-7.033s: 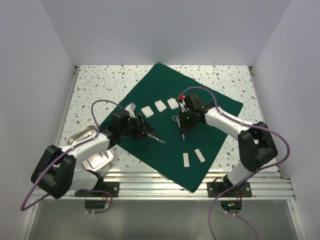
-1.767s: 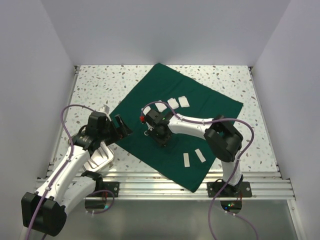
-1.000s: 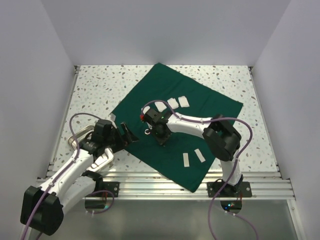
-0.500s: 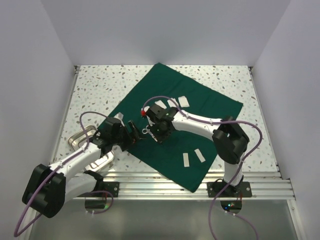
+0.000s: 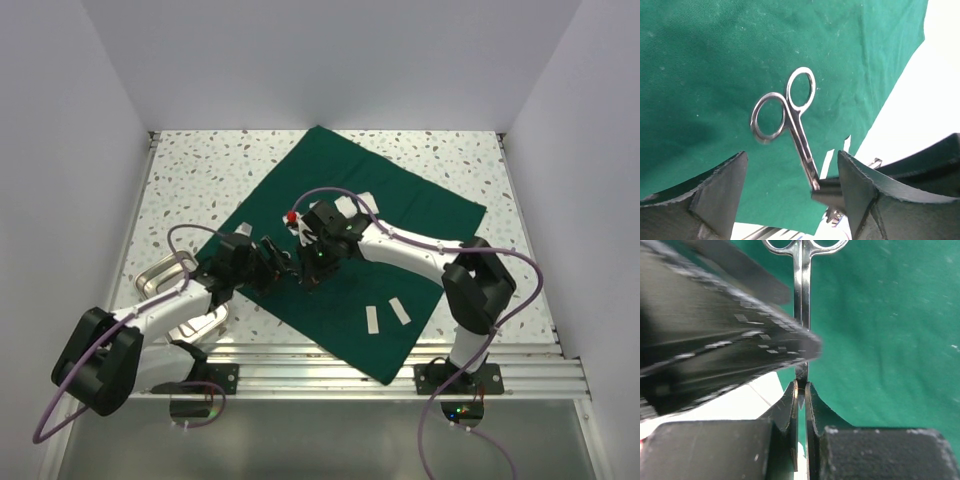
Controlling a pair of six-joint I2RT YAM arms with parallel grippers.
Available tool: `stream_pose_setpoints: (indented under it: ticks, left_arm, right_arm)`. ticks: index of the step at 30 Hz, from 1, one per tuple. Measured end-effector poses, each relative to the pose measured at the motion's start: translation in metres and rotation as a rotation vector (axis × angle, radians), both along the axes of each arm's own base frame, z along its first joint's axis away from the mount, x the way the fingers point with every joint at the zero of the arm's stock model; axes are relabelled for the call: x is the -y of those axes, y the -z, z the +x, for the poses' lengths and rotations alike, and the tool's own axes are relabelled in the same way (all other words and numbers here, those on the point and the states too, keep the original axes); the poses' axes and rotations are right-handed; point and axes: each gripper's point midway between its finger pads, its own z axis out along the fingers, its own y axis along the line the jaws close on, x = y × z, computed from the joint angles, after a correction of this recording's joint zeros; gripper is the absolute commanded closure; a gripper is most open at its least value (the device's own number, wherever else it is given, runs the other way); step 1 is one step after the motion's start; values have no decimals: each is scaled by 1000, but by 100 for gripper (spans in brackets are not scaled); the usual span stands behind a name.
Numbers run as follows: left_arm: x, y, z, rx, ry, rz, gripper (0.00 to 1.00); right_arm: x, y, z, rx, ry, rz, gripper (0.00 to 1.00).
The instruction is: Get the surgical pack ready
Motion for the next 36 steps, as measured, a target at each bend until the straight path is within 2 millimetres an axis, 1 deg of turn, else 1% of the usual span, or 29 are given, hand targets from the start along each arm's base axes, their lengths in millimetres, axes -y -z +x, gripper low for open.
stream_pose_setpoints:
  ticks: [1,2,4,6,7,8,10,12,13,14,15,18,19,21,23,25,27,29,30,32,36]
  left_arm:
    - [1,1,0,-5,-2,0,26]
    - [2,1,1,-9,-5,0,32]
    - [6,1,3,-12,-6,-4,37]
    - [9,1,5,-16,-6,-8,51]
    - [11,1,6,-19,-7,-9,68]
    - [13,0,8,-22,-11,-11,77]
    - [13,-3,11,-15,-13,-1,100]
    - [15,-11,16,-8,-10,17,100]
    - [13,-12,17,-11,-9,46,100]
    - [10,-15,19,-14,-10,75,100]
    - [6,-17,21,-18,-14,117,100]
    - [-14,-32,33,3,-31,255,100]
    - [-22,-38,36,9,-39,299,100]
    - [-45,-43,38,-13,-65,414,100]
    - [-76,-41,32,-75,-103,547,100]
    - [-110,-33,19,-164,-145,673,100]
    - [-147,-23,-1,-288,-187,783,100]
    - [-183,-16,-23,-421,-233,892,100]
    - [-197,-15,-32,-473,-247,939,100]
    - [-214,-16,-47,-542,-259,998,100]
    - [-237,-19,-59,-623,-292,1074,100]
  right_arm:
    - [-2,-2,-1,-9,4,20,100]
    - [-4,-4,-1,-13,7,32,100]
    - [-8,-6,-2,-27,11,58,100]
    - [-11,-8,-3,-38,14,76,100]
    - [-12,-9,-3,-41,15,82,100]
    - [-14,-10,-2,-43,18,88,100]
    - [-15,-11,-2,-43,17,96,99]
    - [-17,-12,-1,-37,18,103,89]
    - [-17,-13,0,-33,19,107,71]
    - [-17,-16,3,-20,20,112,66]
    - [-17,-18,3,-10,19,112,61]
    - [-7,-25,5,33,18,87,54]
    - [-2,-29,6,54,21,79,53]
    - [8,-37,5,95,21,72,52]
    - [18,-46,3,136,24,69,52]
    - [27,-53,0,168,21,71,51]
    - [34,-55,-2,187,17,69,51]
    - [39,-52,-7,182,10,68,51]
    - [40,-49,-11,174,5,70,51]
    - [43,-41,-18,148,-6,71,51]
    - [47,-29,-29,109,-24,71,51]
